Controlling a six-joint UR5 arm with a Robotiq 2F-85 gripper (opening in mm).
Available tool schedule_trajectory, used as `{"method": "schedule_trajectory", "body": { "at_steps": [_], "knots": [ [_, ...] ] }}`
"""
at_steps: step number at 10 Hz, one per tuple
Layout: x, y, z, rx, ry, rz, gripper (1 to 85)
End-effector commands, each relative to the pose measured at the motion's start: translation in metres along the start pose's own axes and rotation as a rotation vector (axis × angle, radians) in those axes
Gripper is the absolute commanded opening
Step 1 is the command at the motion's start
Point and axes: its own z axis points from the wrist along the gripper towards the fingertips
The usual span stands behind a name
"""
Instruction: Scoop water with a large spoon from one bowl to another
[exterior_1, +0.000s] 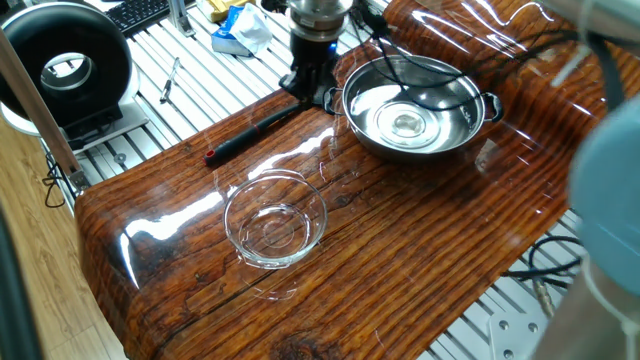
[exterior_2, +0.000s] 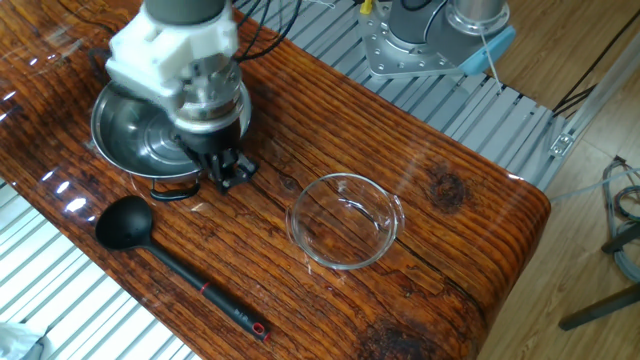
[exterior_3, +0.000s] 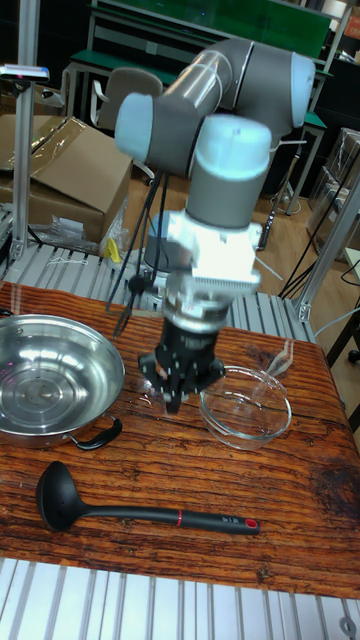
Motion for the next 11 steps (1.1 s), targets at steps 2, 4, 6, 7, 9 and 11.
{"method": "schedule_trajectory", "body": {
  "at_steps": [2, 4, 6, 7, 9, 11],
  "knots": [
    [-0.036, 0.015, 0.033, -0.044, 0.013, -0.128, 1.0],
    [-0.043, 0.013, 0.048, -0.015, 0.025, -0.236, 1.0],
    [-0.05, 0.02, 0.055, -0.009, 0.011, -0.357, 3.3],
    [-0.055, 0.021, 0.06, 0.013, 0.009, -0.452, 8.0],
    [-0.06, 0.014, 0.063, 0.107, 0.016, -0.587, 11.3],
    [-0.062, 0.022, 0.071, 0.108, 0.021, -0.642, 10.7]
  ]
}}
